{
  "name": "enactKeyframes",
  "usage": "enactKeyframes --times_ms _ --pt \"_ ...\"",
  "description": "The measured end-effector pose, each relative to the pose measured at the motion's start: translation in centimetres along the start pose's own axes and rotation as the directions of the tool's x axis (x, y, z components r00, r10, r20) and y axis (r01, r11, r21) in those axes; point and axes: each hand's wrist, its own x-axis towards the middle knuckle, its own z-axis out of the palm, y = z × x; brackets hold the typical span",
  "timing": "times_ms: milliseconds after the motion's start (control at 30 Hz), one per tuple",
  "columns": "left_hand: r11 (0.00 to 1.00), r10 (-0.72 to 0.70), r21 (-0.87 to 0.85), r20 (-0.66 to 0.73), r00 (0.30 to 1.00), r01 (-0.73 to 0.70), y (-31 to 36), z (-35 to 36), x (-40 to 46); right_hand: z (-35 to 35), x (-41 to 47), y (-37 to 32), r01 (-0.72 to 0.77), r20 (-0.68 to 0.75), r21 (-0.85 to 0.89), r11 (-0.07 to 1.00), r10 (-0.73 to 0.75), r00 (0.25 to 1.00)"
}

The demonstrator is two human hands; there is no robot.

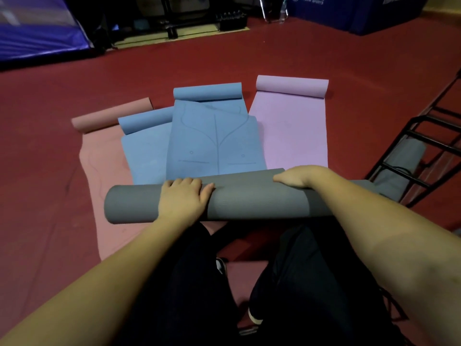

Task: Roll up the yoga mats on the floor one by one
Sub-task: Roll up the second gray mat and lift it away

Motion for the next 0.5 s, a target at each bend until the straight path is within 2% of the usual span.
enactKeyframes --times_ms 133,300,367,433,500 --pt "1.0 -0.014 0.005 0.022 1.0 0.014 0.4 0.0 1.1 0.2 0.3 0.3 -0.004 -0.017 -0.012 1.0 0.003 1.0" --pt "1.0 0.002 0.009 0.035 0.999 -0.002 0.4 0.6 2.5 1.8 0.2 2.1 -0.022 -0.299 -0.067 0.998 0.001 0.954" --pt "1.0 0.003 -0.01 0.061 0.998 -0.003 0.4 0.7 3.1 3.3 -0.1 2.4 -0.036 -0.412 -0.107 0.994 -0.011 0.911" --pt "0.999 -0.005 -0.032 0.12 0.993 0.008 0.2 0.7 3.7 5.3 -0.6 2.6 -0.059 -0.572 -0.206 0.977 -0.072 0.817" --pt "0.999 -0.013 -0.045 0.158 0.987 0.02 0.1 0.7 4.2 6.7 -0.9 2.8 -0.059 -0.661 -0.251 0.966 -0.126 0.74"
